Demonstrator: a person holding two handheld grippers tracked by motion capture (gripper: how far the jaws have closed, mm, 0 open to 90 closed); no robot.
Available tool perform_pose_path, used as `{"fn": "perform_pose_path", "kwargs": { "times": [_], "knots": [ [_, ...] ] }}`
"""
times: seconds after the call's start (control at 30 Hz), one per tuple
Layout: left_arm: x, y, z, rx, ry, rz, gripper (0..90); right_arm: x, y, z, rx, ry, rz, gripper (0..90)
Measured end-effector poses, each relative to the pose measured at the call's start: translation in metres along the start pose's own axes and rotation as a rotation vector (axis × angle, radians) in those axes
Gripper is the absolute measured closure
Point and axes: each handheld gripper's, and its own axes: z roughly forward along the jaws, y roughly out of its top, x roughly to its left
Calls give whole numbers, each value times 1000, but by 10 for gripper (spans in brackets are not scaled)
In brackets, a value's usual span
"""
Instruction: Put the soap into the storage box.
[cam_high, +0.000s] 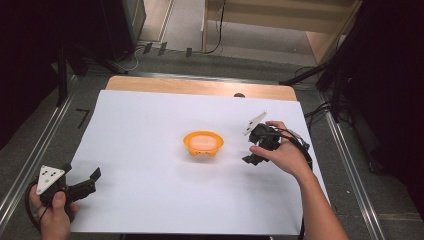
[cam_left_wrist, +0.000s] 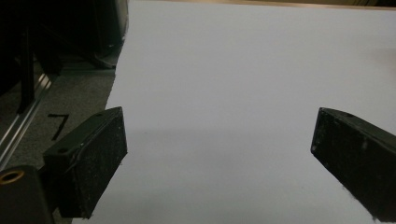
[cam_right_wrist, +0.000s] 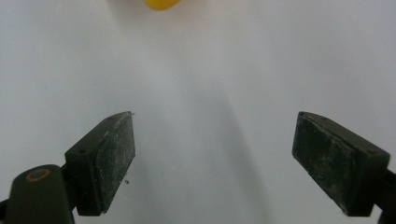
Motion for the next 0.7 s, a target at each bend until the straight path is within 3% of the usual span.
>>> {"fn": "perform_pose_path", "kwargs": {
  "times": [0.33, 0.7],
  "knots": [
    [0, 0, 0, 0, 1, 0, 44, -1, -31, -4, -56, -23, 57, 137],
    [0, 0, 0, -1, 2, -2, 44, 2, -60, -7, -154, -46, 127, 140]
  ]
}}
